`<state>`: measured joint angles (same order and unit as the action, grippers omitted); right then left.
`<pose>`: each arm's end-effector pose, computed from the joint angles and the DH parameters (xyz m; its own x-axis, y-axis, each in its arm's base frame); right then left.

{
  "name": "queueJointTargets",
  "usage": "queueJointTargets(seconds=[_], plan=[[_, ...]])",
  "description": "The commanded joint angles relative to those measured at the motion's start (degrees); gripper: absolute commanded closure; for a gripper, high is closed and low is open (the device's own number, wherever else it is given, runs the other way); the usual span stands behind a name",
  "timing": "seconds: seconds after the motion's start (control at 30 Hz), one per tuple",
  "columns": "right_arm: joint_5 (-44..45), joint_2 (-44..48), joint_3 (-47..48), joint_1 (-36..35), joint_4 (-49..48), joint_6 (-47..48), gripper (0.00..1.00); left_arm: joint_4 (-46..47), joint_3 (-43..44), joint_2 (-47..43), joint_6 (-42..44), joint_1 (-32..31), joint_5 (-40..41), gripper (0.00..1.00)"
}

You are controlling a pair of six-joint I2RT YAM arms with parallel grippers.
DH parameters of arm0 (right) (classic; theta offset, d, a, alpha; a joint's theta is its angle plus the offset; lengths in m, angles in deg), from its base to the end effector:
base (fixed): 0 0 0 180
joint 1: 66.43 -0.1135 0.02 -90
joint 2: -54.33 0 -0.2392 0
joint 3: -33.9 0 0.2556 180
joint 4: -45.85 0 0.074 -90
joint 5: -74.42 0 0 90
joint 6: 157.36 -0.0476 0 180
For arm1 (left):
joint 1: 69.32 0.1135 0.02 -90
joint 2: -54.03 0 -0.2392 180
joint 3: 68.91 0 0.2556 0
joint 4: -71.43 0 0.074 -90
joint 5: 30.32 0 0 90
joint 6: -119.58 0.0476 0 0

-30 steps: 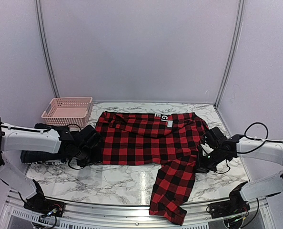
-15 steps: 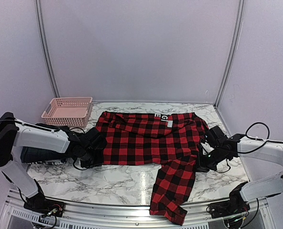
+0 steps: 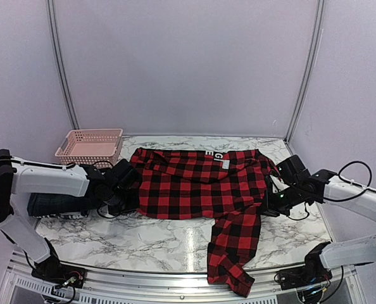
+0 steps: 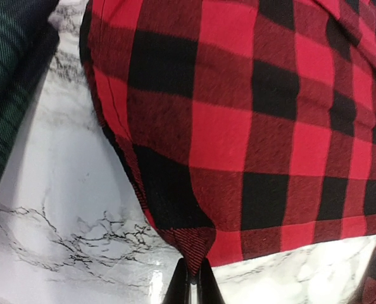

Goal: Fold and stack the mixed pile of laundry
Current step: Pick up the 1/3-folded T-shirt from the center of the board, then fold the 1/3-folded T-shirt at the center of the board.

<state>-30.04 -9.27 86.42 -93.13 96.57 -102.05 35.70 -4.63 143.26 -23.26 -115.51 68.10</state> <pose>0.1923 0.1100 0.1728 -0.9550 0.1366 -0.2633 0.0037 0.8931 0.4499 0.2181 -0.2173 0.1393 -0.8939 -0.2069 -0.3975 -0.0798 0.9463 -0.3131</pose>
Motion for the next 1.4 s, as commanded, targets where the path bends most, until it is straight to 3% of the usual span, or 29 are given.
queueJointTargets(seconds=[0.0,0.3,0.87,1.37], plan=[[1.5,1.0,5.1,1.4,0.8,0.6,1.0,-4.3,4.5,-1.5,2.0,1.3,1.4,1.0],[-0.2,-2.7,13.9,8.7,2.1,5.8,1.0,-5.8,10.2,-0.9,6.4,6.8,0.9,1.0],[-0.5,-24.4,34.0,13.5,1.5,13.0,1.0,-5.8,24.8,11.6,14.8,16.9,-1.3,1.0],[-2.4,-43.1,47.9,14.7,1.3,16.6,1.0,-5.3,30.3,21.3,16.4,19.9,-2.2,1.0]])
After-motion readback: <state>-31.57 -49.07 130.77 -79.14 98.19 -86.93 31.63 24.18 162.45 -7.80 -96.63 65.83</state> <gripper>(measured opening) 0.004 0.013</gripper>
